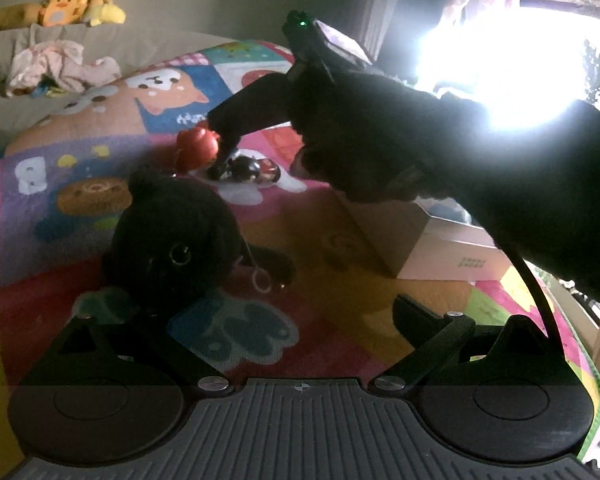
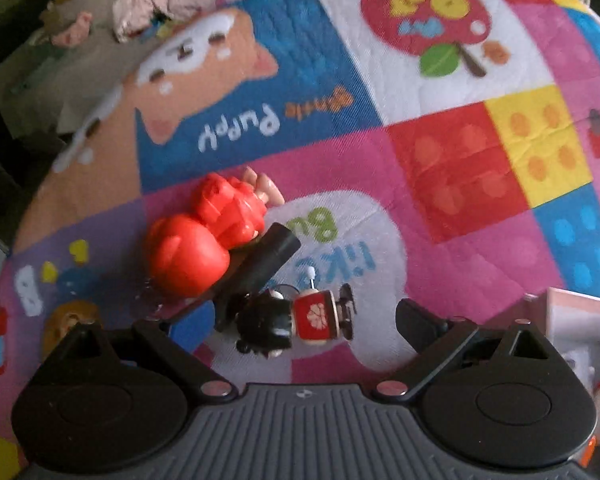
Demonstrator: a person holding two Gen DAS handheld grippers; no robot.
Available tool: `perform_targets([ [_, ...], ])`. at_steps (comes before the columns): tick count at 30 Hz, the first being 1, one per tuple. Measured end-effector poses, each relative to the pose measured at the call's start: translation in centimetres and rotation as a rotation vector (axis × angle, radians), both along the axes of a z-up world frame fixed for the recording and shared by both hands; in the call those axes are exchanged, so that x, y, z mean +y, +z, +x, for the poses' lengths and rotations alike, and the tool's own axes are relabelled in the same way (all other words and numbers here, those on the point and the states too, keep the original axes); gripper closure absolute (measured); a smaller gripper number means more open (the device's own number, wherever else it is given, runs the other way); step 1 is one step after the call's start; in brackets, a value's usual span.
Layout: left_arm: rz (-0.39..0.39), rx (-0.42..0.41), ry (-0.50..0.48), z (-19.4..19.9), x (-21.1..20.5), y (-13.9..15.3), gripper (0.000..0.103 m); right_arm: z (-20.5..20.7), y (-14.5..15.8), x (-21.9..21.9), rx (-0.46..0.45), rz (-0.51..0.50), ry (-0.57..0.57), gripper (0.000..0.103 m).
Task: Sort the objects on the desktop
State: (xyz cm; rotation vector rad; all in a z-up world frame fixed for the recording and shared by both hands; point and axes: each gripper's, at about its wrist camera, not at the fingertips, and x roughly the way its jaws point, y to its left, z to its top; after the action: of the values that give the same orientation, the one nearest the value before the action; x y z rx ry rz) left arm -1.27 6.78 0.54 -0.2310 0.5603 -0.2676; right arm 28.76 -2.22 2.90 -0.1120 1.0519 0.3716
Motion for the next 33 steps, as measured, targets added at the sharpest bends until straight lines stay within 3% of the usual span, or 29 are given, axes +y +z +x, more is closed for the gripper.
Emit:
perform_targets([
  [1, -0.002, -0.002, -0.003, 0.0, 0.0, 0.0, 0.003, -0.1, 0.1, 0.0, -0.001, 0.016, 0.008, 0.013],
  [2, -0.002, -0.003, -0.005, 0.0, 0.0, 0.0, 0.003, -0.4, 0.4, 0.0, 0.007, 0.037, 0.021, 0.028],
  [3, -0.002, -0.004, -0.006, 0.0, 0.0, 0.0, 0.003, -0.6, 0.8, 0.0, 0.016, 0.047, 0.03, 0.036],
  [5, -0.005, -0.001, -0.008, 0.0, 0.0, 0.0, 0.003, -1.5, 1.6, -0.1, 0.018, 0.056, 0.053, 0.044],
  [9, 0.001, 0.004, -0.005, 0.1, -0.2, 0.0, 0.003, -3.8, 3.3, -0.3, -0.035, 0.042, 0.108, 0.044],
  [15, 0.014, 0.003, 0.006, 0.0, -0.3, 0.0, 0.003, -4.0, 3.7, -1.0, -0.016, 0.097, 0.076, 0.044],
  [21, 0.004, 0.002, 0.001, 0.0, -0.1, 0.0, 0.003, -7.1, 3.7, -2.8, 0.067, 0.163, 0.136, 0.044],
  [26, 0.012, 0.011, -0.005, 0.1, -0.3, 0.0, 0.003, -11.9, 3.6, -4.3, 0.149, 0.136, 0.265, 0.043],
  [28, 0.024, 0.015, -0.004, 0.1, -0.5, 0.0, 0.003, -12.5, 3.7, -4.5, 0.172, 0.141, 0.272, 0.038],
  [33, 0.041, 0.018, 0.001, 0.1, -0.8, 0.0, 0.003, -10.1, 5.3, -3.7, 0.045, 0.185, 0.17, 0.038],
])
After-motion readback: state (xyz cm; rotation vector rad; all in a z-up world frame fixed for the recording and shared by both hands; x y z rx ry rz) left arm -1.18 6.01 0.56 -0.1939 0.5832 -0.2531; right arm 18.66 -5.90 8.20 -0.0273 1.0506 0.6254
